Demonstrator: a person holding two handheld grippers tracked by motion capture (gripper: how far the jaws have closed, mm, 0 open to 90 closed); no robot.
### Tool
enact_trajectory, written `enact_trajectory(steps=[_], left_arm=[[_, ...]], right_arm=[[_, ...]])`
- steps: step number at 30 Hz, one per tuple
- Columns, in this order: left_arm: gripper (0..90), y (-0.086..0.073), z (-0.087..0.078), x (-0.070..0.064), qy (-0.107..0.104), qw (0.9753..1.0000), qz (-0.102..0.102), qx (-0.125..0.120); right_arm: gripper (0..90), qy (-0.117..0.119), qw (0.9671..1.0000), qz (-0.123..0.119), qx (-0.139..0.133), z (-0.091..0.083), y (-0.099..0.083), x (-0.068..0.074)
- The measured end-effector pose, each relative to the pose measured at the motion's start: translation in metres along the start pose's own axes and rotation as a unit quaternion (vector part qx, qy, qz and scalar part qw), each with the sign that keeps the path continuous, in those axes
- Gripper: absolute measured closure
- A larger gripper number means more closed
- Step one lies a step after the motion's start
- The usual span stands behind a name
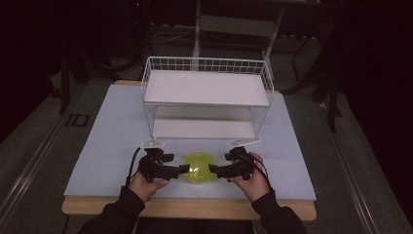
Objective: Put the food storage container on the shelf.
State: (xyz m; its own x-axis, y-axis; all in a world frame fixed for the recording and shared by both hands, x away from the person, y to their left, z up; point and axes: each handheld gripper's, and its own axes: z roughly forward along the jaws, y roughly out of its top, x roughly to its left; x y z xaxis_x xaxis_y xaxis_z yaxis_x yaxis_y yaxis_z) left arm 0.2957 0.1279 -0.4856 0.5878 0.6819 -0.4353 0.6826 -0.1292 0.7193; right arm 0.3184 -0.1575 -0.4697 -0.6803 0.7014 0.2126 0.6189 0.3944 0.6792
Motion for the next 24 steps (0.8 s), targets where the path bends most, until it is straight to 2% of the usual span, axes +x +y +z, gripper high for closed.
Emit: enact_trajectory(steps=[1, 4, 8, 9, 11, 12, 14, 17, 19, 20, 22, 23, 24], left_arm=[[15.7, -0.003, 0.004, 0.002, -0.004, 0.9999, -0.012, 0.007], [17.0, -0.007, 0.008, 0.003, -0.010, 0.9994, -0.026, 0.019], [27.1, -0.011, 0.012, 0.005, -0.012, 0.9983, -0.042, 0.038], [31.5, -0.011, 0.013, 0.006, -0.014, 0.9981, -0.045, 0.039], [37.5, -0.013, 0.014, 0.007, -0.017, 0.9975, -0.050, 0.047], [41.1, -0.013, 0.015, 0.008, -0.021, 0.9971, -0.055, 0.049], [46.5, -0.014, 0.015, 0.009, -0.024, 0.9966, -0.061, 0.051], [56.7, -0.015, 0.017, 0.011, -0.046, 0.9940, -0.076, 0.062], [62.6, -0.015, 0.017, 0.011, -0.047, 0.9939, -0.078, 0.061], [63.8, -0.015, 0.015, 0.009, -0.039, 0.9939, -0.086, 0.058], [70.4, -0.014, 0.010, 0.009, -0.036, 0.9938, -0.095, 0.045], [74.1, -0.013, 0.007, 0.009, -0.033, 0.9940, -0.097, 0.040], [78.3, -0.011, 0.004, 0.008, -0.024, 0.9951, -0.088, 0.038]], right_arm=[[30.7, 0.017, 0.9990, 0.040, 0.001, 0.002, -0.001, -0.003], [40.9, 0.021, 0.9971, 0.072, 0.006, 0.003, -0.001, -0.004], [52.4, 0.017, 0.9937, 0.108, 0.023, 0.006, -0.003, -0.006], [57.4, 0.015, 0.9931, 0.114, 0.025, 0.007, -0.004, -0.006], [59.7, 0.017, 0.9920, 0.122, 0.030, 0.009, -0.005, -0.006], [63.6, 0.016, 0.9915, 0.125, 0.031, 0.010, -0.006, -0.006], [65.8, 0.031, 0.9894, 0.137, 0.037, 0.012, -0.006, -0.007], [71.9, 0.045, 0.9868, 0.149, 0.044, 0.014, -0.006, -0.005], [73.7, 0.048, 0.9864, 0.151, 0.045, 0.014, -0.007, -0.005], [75.4, 0.052, 0.9856, 0.155, 0.042, 0.014, -0.007, -0.003], [78.3, 0.052, 0.9861, 0.153, 0.037, 0.012, -0.007, 0.000], [79.1, 0.053, 0.9864, 0.151, 0.035, 0.012, -0.006, 0.002], [79.5, 0.051, 0.9873, 0.146, 0.035, 0.011, -0.005, 0.005]])
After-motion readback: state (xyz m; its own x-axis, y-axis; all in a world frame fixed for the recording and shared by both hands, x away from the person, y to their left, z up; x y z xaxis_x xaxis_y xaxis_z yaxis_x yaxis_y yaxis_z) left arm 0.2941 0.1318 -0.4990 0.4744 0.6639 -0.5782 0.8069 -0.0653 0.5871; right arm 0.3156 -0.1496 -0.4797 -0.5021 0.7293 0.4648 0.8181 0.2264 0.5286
